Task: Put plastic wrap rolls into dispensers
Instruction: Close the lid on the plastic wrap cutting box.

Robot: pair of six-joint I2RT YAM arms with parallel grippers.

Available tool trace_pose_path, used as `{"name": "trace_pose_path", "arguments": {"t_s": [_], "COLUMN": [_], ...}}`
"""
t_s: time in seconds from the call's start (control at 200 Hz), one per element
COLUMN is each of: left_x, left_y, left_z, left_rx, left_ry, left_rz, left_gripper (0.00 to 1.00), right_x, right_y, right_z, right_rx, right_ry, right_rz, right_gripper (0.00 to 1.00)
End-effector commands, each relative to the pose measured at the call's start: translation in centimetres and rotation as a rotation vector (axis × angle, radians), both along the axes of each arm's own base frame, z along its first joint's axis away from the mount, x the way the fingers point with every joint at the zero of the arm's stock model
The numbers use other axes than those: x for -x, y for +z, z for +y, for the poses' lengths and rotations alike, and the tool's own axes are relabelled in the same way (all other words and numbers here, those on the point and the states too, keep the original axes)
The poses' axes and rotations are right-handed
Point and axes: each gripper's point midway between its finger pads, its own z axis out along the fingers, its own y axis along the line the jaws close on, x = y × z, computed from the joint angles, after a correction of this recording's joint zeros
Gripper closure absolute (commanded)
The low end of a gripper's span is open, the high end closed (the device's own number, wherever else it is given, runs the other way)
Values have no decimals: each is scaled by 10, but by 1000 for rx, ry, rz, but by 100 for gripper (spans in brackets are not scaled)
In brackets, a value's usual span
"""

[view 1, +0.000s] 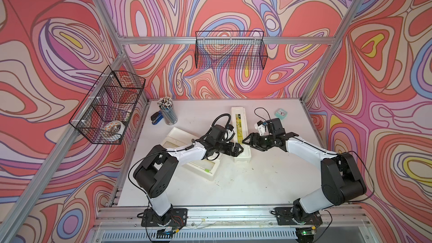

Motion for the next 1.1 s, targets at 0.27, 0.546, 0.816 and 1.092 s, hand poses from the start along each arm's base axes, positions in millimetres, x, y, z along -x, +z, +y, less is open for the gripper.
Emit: {"name": "trace_pose_path", "arguments": {"t_s": [0.27,0.546,0.816,1.092], "left_x": [26,29,33,39], "left_y": [-20,-27,-40,-58], "left_z": [-2,-2,0,5], "left_rx": [8,1,-15,-40], "left_ry": [-51,-62,-62,-46], "left_rz": [122,142,173,212], "left_gripper": [14,22,25,27], "right_x": [6,4,18,31], "right_y": [-15,-4,-20,-46], "right_z": [-8,-13,-8,-16], "right_rx": [64,108,54,70], "right_ry": [-3,4,28,7], "right_rz": [24,-13,22,66], "right_gripper": [33,24,29,34]}}
